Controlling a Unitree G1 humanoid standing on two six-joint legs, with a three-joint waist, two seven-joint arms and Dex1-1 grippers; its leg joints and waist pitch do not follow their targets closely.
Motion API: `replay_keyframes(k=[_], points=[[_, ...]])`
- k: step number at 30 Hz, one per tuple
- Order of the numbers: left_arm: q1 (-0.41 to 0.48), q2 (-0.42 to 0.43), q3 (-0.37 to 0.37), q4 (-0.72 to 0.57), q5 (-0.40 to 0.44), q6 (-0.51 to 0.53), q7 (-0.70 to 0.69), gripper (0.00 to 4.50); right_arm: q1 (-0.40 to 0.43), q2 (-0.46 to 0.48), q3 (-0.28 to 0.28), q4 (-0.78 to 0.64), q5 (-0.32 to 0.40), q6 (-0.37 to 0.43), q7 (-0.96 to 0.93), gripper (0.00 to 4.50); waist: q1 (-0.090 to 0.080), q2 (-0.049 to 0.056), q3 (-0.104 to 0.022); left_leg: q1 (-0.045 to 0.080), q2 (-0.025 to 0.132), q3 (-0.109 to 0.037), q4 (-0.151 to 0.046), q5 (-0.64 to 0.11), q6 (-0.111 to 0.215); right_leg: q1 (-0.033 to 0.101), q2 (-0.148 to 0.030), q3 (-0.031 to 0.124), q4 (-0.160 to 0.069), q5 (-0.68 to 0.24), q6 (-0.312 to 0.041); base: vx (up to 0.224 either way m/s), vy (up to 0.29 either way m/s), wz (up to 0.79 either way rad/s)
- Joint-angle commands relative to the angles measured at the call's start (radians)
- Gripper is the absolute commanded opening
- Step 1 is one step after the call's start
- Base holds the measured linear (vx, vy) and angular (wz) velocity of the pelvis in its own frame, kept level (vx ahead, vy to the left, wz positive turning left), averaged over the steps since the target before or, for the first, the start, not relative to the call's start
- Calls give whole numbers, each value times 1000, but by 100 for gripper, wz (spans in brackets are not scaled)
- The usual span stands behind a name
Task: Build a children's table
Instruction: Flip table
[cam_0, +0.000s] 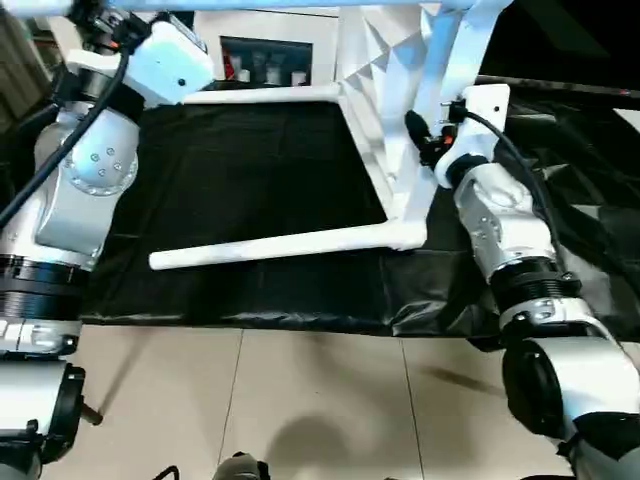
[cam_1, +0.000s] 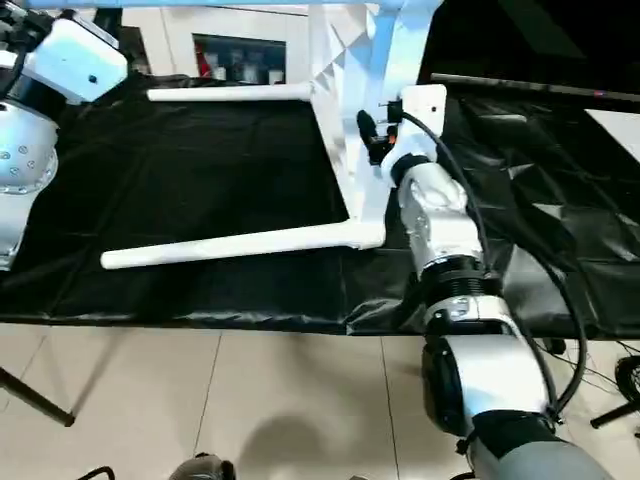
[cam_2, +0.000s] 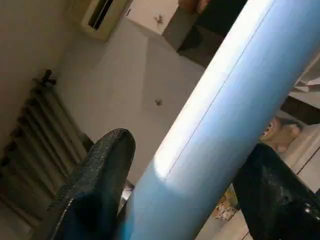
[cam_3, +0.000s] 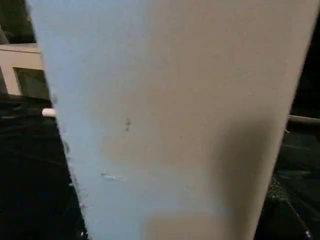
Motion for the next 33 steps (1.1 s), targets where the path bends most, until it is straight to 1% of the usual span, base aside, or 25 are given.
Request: replay_keyframes(k=[1, 5, 6, 7, 9, 11, 12, 13, 14, 15, 16, 18, 20, 21, 22, 23, 25, 26, 27, 28, 29, 30, 31, 32, 33], points=[[22, -15, -22, 15, -57, -12, -37, 292, -39, -35, -2, -5, -13, -15, 20, 193, -3, 10, -86, 46, 34, -21, -71, -200, -61, 30, -57, 33, -60, -39, -204, 0, 0, 0], [20, -13, -31, 18, -48, -16, -50, 284, -42, -40, 8, -3, -24, -24, 24, 193, -1, 10, -86, 46, 34, -20, -71, -193, -56, 28, -56, 33, -59, -43, -203, 0, 0, 0], [22, -17, -24, 17, -50, -9, -49, 284, -45, -44, 13, -2, -29, -28, 26, 193, 0, 15, -86, 47, 35, -20, -71, -194, -59, 28, -57, 33, -59, -45, -202, 0, 0, 0], [24, -21, -18, 16, -57, -5, -49, 277, -47, -48, 17, -3, -34, -32, 31, 193, -1, 13, -86, 46, 35, -20, -71, -197, -60, 28, -55, 33, -60, -46, -202, 0, 0, 0], [28, -34, -1, 14, -81, 7, -56, 275, -55, -63, 26, -1, -46, -39, 38, 193, 0, 12, -86, 46, 34, -20, -71, -198, -59, 28, -56, 33, -61, -49, -203, 0, 0, 0], [35, -61, 24, 17, -128, 22, -66, 274, -76, -94, 43, 3, -68, -51, 59, 193, -1, 12, -86, 46, 33, -18, -69, -197, -59, 28, -54, 33, -60, -51, -208, 0, 0, 0], [38, -68, 30, 19, -141, 28, -71, 273, -84, -105, 49, 5, -76, -56, 65, 193, 0, 10, -86, 44, 32, -17, -68, -190, -51, 31, -56, 33, -60, -49, -213, 0, 0, 0], [47, -112, 73, 22, -214, 58, -69, 273, -109, -134, 62, 11, -91, -65, 94, 193, 2, 8, -86, 40, 31, -17, -67, -181, -40, 34, -58, 33, -60, -52, -214, 0, 0, 0], [53, -142, 102, 25, -263, 81, -65, 270, -135, -163, 77, 20, -110, -75, 119, 193, 3, 8, -87, 41, 30, -16, -66, -173, -36, 33, -58, 33, -59, -47, -217, 0, 0, 0], [54, -148, 108, 26, -274, 85, -64, 269, -142, -171, 82, 22, -116, -78, 126, 193, 4, 3, -88, 39, 28, -13, -61, -150, -14, 36, -56, 34, -59, -34, -225, 0, 0, 0], [56, -155, 115, 27, -284, 90, -63, 269, -151, -181, 88, 25, -125, -82, 135, 193, 9, 3, -88, 35, 26, -11, -58, -132, 12, 37, -59, 34, -61, -38, -227, 0, 0, 0], [67, -184, 138, 37, -319, 101, -56, 269, -198, -220, 120, 39, -157, -97, 188, 193, 10, 8, -87, 32, 26, -11, -55, -123, 34, 36, -59, 33, -62, -66, -224, 0, 0, 0], [79, -217, 166, 43, -359, 118, -44, 269, -238, -246, 150, 50, -186, -110, 227, 193, 10, 9, -86, 31, 27, -11, -54, -126, 42, 34, -57, 32, -65, -91, -223, 0, 0, 0], [88, -242, 187, 49, -387, 130, -36, 269, -273, -267, 184, 65, -219, -125, 253, 193, 9, 15, -85, 32, 28, -12, -54, -135, 40, 32, -55, 31, -66, -107, -223, 0, 0, 0], [92, -252, 195, 51, -395, 134, -34, 269, -287, -275, 198, 72, -234, -132, 261, 193, 7, 13, -84, 32, 27, -11, -54, -146, 38, 30, -53, 30, -68, -118, -224, 0, 0, 0], [108, -278, 215, 57, -414, 148, -20, 269, -334, -294, 244, 92, -283, -157, 288, 193, 5, 13, -80, 32, 27, -11, -55, -177, 34, 28, -54, 31, -73, -154, -218, 0, 0, 0], [124, -301, 233, 60, -427, 162, -17, 268, -383, -300, 271, 109, -311, -166, 310, 193, -5, 12, -76, 34, 28, -15, -58, -243, 19, 23, -54, 30, -81, -237, -199, 0, 0, 0], [124, -301, 233, 60, -427, 162, -17, 268, -383, -300, 271, 109, -311, -166, 310, 193, -7, 13, -74, 34, 28, -16, -59, -259, 15, 22, -55, 30, -83, -260, -192, 0, 0, 0], [136, -317, 247, 61, -434, 175, -14, 267, -415, -300, 288, 124, -326, -176, 320, 193, -8, 14, -73, 35, 29, -17, -61, -271, 12, 21, -55, 30, -86, -276, -182, 0, 0, 0], [162, -352, 275, 67, -458, 206, -4, 265, -475, -291, 321, 153, -356, -197, 346, 193, -18, 16, -72, 38, 31, -20, -63, -319, -5, 16, -55, 29, -88, -313, -178, 0, 0, 0], [173, -369, 290, 67, -475, 222, 5, 262, -500, -284, 338, 169, -372, -212, 362, 193, -20, 15, -71, 41, 32, -21, -64, -352, -9, 11, -54, 30, -91, -333, -169, 0, 0, 0], [180, -381, 301, 66, -487, 233, 11, 262, -517, -279, 352, 180, -386, -223, 372, 193, -23, 15, -69, 40, 32, -23, -65, -365, -13, 10, -54, 30, -91, -343, -167, 0, 0, 0], [197, -397, 312, 67, -500, 252, 18, 261, -556, -269, 383, 215, -422, -261, 378, 193, -28, 14, -68, 40, 32, -25, -66, -387, -15, 7, -54, 30, -92, -362, -160, 0, 0, 0], [197, -397, 312, 67, -500, 252, 18, 261, -556, -269, 383, 215, -422, -261, 378, 193, -30, 15, -68, 41, 33, -25, -66, -399, -19, 5, -53, 30, -93, -368, -160, 0, 0, 0], [207, -402, 312, 69, -499, 258, 22, 256, -576, -260, 394, 232, -436, -274, 379, 193, -31, 16, -67, 42, 33, -26, -68, -411, -21, 4, -53, 30, -94, -373, -155, 0, 0, 0]])
